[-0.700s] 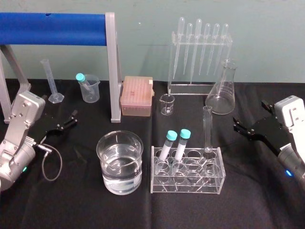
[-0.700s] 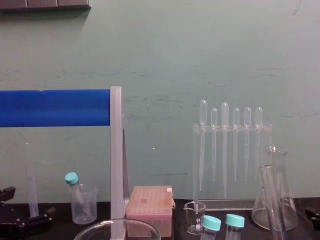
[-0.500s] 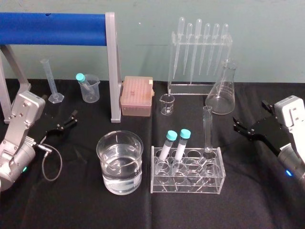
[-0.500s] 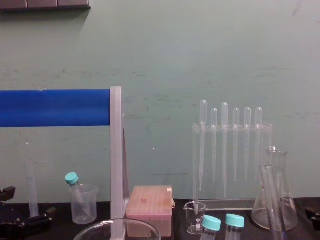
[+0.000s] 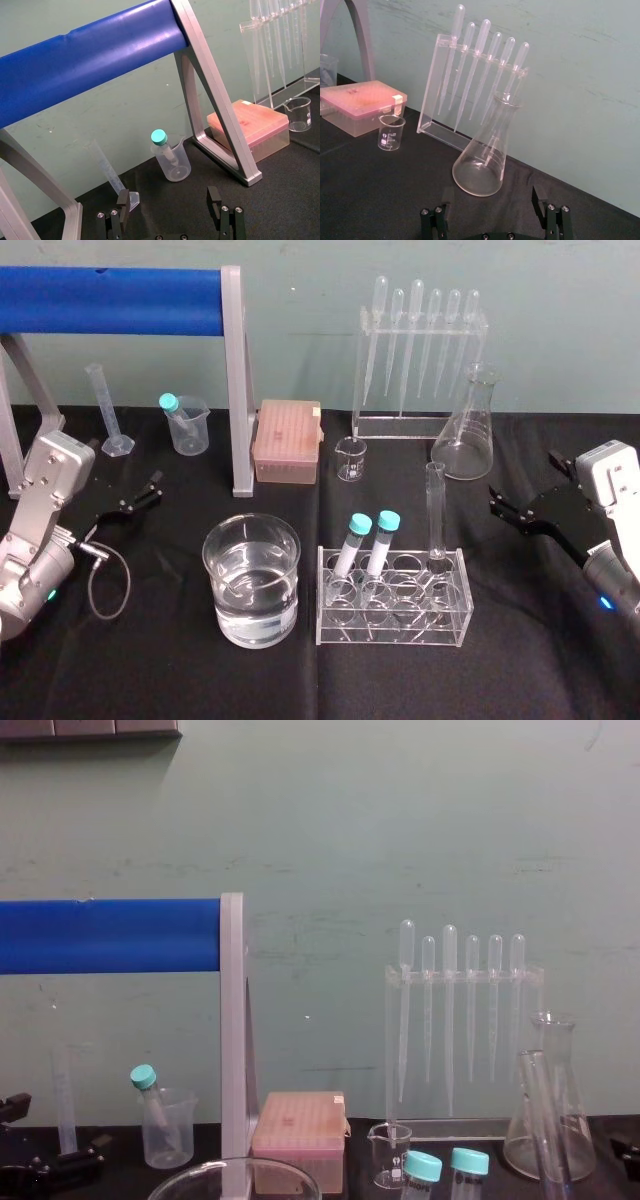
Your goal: Hold the test tube with one hand and immerse one end into the beaker, then return it to the test tube rack.
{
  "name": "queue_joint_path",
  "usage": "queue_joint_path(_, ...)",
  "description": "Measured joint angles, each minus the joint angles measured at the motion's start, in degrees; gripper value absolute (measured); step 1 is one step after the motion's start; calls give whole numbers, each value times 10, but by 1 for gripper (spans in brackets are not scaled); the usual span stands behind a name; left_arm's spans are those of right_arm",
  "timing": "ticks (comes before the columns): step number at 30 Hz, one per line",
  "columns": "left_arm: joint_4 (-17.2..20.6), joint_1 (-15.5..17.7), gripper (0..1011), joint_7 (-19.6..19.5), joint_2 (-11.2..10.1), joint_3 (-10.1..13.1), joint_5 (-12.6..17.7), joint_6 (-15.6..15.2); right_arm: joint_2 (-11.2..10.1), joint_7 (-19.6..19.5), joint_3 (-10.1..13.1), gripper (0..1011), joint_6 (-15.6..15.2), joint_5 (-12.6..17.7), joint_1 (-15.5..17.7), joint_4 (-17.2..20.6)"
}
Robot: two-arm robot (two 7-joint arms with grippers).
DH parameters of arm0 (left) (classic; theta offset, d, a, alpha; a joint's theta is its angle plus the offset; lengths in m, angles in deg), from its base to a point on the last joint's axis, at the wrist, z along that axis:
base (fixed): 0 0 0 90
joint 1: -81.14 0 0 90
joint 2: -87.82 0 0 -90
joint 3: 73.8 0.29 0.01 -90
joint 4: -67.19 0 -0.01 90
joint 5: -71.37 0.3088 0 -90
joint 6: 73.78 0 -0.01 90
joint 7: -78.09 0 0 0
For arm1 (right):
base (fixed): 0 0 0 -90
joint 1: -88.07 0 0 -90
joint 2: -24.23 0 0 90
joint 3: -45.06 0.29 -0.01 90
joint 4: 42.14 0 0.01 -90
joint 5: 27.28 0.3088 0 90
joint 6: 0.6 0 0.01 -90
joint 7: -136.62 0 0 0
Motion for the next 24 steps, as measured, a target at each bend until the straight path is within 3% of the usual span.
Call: queue_joint_path(24,0,0,1000,0,0,0,0,0,0,0,0,1003,0,0,0,0)
